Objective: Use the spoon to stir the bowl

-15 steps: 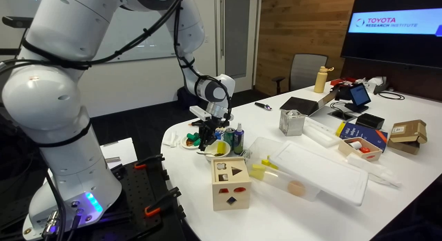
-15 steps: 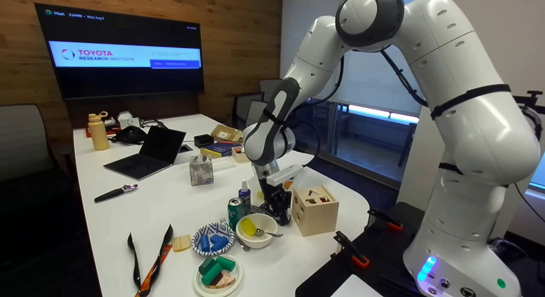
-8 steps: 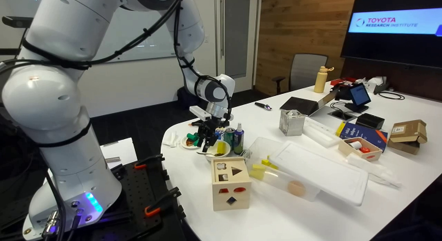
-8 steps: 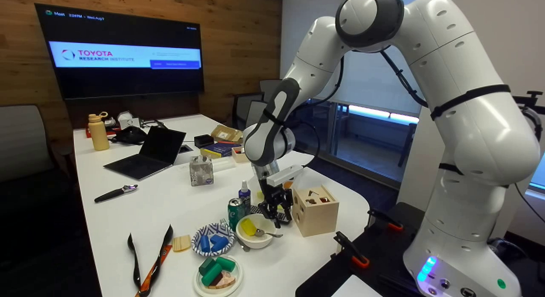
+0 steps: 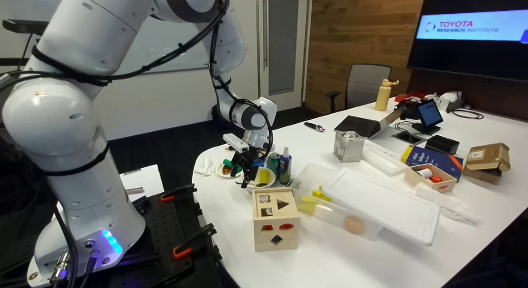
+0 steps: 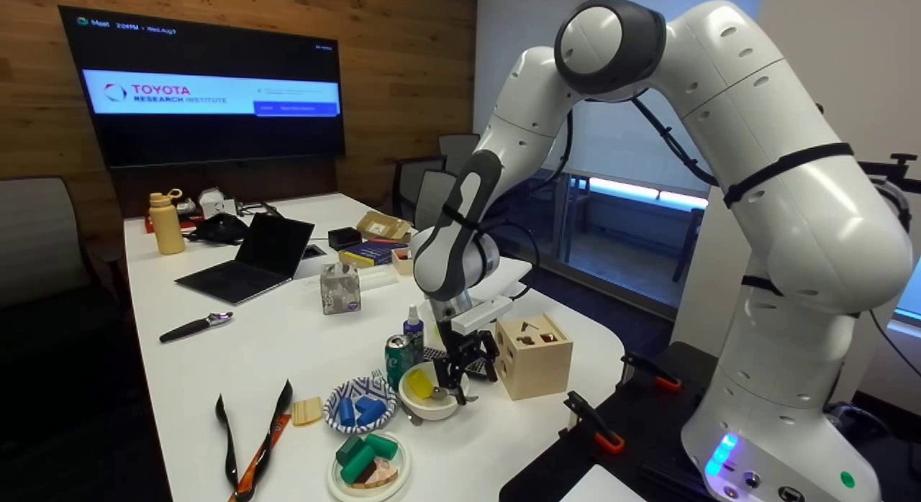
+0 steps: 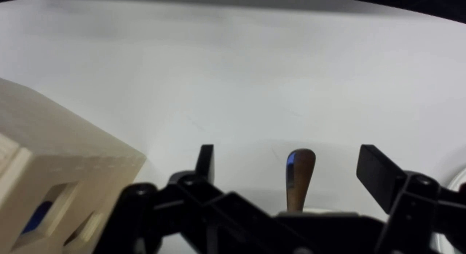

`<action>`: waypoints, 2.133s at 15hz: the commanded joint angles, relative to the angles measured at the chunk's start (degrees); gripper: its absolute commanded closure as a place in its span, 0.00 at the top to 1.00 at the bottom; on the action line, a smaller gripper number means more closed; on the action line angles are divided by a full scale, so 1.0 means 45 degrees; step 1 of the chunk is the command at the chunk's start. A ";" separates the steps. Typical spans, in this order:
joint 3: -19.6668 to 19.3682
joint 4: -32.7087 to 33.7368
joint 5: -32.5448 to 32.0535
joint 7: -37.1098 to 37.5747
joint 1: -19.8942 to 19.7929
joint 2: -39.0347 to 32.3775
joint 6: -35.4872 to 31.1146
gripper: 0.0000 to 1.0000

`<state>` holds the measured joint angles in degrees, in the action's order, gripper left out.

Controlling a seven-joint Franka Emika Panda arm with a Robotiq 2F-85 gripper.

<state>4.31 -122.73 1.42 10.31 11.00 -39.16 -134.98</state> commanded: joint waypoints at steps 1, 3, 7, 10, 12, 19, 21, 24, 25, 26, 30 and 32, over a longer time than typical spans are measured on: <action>0.0168 -0.0017 0.0112 -0.0355 -0.0146 -0.0384 -0.0825 1.00; 0.0227 0.0105 0.0138 -0.0509 -0.0218 -0.0722 -0.1165 1.00; 0.0163 0.0211 0.0019 -0.0644 -0.0165 -0.1017 -0.1430 0.72; 0.0108 0.0164 -0.0051 -0.0633 -0.0073 -0.0940 -0.1457 0.49; 0.0068 0.0166 -0.0104 -0.0551 0.0004 -0.0840 -0.1351 0.34; 0.0111 0.0260 -0.0095 -0.0691 -0.0055 -0.0882 -0.1336 0.00; 0.0074 0.0127 -0.0127 -0.0601 0.0008 -0.0701 -0.1335 0.01; -0.0030 -0.0216 -0.0220 -0.0337 0.0197 -0.0222 -0.1360 0.01; -0.0056 -0.0311 -0.0249 -0.0218 0.0281 -0.0029 -0.1315 0.01; -0.0053 -0.0463 -0.0266 -0.0183 0.0311 0.0215 -0.1346 0.01; -0.0054 -0.0890 -0.0187 0.0104 0.0425 0.1057 -0.0985 0.01; -0.0149 -0.0618 -0.0233 0.0299 0.0459 0.0851 -0.0580 0.01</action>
<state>4.64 -124.31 1.15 9.20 12.07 -37.36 -140.19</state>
